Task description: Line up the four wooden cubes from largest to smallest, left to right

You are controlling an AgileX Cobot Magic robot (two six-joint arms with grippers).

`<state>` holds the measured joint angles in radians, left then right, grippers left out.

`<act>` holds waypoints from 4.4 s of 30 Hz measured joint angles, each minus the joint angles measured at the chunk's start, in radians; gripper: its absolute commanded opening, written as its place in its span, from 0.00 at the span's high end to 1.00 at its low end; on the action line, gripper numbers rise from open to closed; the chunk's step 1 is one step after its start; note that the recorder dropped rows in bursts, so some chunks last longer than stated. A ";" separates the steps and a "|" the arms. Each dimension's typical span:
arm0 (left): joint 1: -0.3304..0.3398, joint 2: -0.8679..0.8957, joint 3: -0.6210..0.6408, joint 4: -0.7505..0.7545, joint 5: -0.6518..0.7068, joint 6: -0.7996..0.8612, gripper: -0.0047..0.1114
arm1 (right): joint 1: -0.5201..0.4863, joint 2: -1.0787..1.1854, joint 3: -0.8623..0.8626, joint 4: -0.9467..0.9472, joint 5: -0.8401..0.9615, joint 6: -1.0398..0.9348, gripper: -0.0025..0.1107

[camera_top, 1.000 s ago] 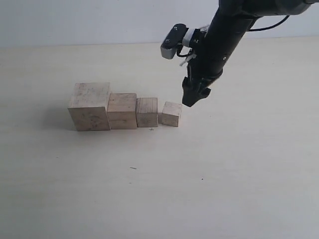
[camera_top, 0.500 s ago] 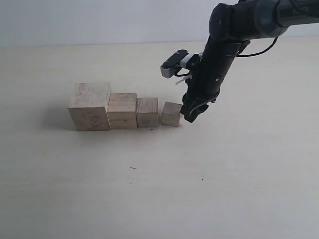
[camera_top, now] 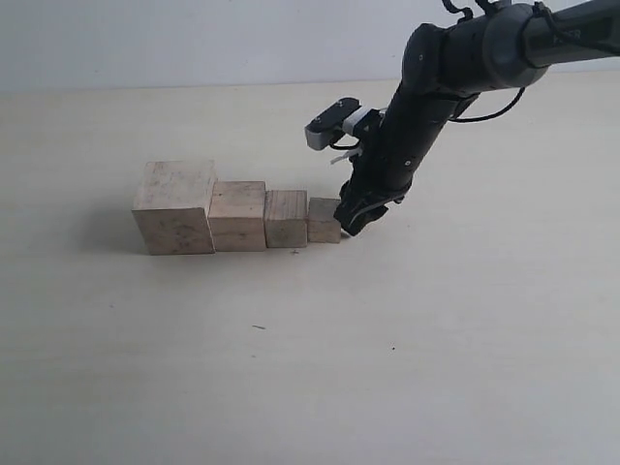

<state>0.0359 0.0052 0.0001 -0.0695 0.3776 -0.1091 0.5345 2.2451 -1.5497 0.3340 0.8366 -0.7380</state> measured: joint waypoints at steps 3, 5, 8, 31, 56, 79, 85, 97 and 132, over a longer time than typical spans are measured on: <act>0.000 0.000 0.000 0.000 0.000 0.000 0.96 | 0.000 0.004 -0.001 0.018 -0.004 -0.027 0.60; 0.000 0.000 0.000 0.000 0.000 0.000 0.96 | 0.000 0.004 -0.001 0.022 -0.008 -0.036 0.60; 0.000 0.000 0.000 0.000 0.000 0.000 0.96 | 0.000 0.004 -0.001 0.030 -0.022 -0.038 0.60; 0.000 0.000 0.000 0.000 0.000 0.000 0.96 | 0.000 -0.108 -0.002 -0.122 0.172 0.380 0.98; 0.000 0.000 0.000 0.000 0.000 0.000 0.96 | 0.000 -0.957 0.509 0.074 -0.277 0.590 0.98; 0.000 0.000 0.000 0.000 0.000 0.000 0.96 | -0.142 -1.132 0.514 -0.044 -0.304 0.581 0.98; 0.000 0.000 0.000 0.000 0.000 0.000 0.96 | -0.281 -1.310 0.621 -0.076 -0.309 0.555 0.98; 0.000 0.000 0.000 0.000 0.000 0.000 0.96 | -0.487 -1.846 1.076 -0.149 -0.406 0.553 0.98; 0.000 0.000 0.000 0.000 0.000 0.000 0.96 | -0.481 -2.239 1.545 -0.201 -0.498 0.638 0.98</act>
<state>0.0359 0.0052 0.0001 -0.0695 0.3776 -0.1091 0.0537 0.0065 -0.0047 0.1329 0.3382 -0.1000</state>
